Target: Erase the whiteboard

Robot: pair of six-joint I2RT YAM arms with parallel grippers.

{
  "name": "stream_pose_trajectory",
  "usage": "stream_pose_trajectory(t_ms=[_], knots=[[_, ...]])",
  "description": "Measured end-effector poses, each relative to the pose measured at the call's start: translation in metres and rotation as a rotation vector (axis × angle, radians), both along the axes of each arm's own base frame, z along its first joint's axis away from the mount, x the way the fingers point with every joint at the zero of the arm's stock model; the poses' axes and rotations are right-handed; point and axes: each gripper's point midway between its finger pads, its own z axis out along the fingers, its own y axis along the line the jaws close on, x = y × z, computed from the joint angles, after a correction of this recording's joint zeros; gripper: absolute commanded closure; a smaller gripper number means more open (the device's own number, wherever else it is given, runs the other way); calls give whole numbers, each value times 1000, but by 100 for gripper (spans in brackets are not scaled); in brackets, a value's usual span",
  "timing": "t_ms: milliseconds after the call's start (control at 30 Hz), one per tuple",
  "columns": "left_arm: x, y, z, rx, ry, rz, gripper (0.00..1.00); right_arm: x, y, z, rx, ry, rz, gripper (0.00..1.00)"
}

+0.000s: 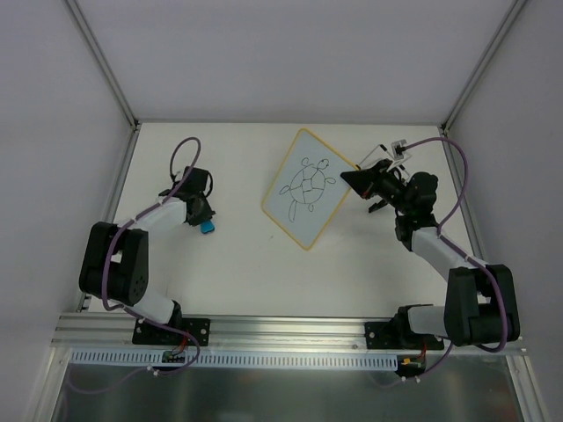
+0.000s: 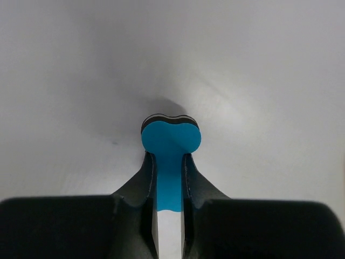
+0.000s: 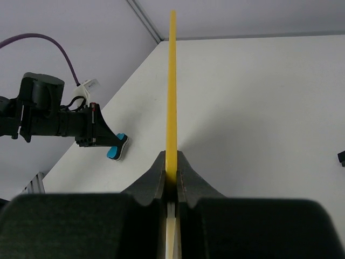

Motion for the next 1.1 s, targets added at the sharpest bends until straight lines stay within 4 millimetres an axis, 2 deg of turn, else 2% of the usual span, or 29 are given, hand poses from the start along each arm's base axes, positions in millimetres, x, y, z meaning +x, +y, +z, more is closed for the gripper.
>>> stream_pose_trajectory(t_ms=[100, 233, 367, 500, 633, 867, 1100], knots=[[14, -42, 24, -29, -81, -154, 100, -1, 1, 0, 0, 2, 4, 100], [37, -109, 77, -107, -272, -373, 100, -2, 5, -2, -2, 8, 12, 100], [50, -172, 129, -182, -467, -579, 100, -4, 9, -3, -6, 20, 22, 100], [52, -210, 157, -236, -604, -735, 100, -5, 11, -4, -9, 23, 29, 100], [65, -233, 168, -259, -699, -836, 100, -6, 13, -3, -11, 26, 36, 100], [86, -259, 157, -288, -773, -908, 98, -5, 16, -6, -16, 41, 26, 100], [94, -282, 163, -305, -867, -934, 98, 2, 12, -6, -15, 44, -17, 100]])
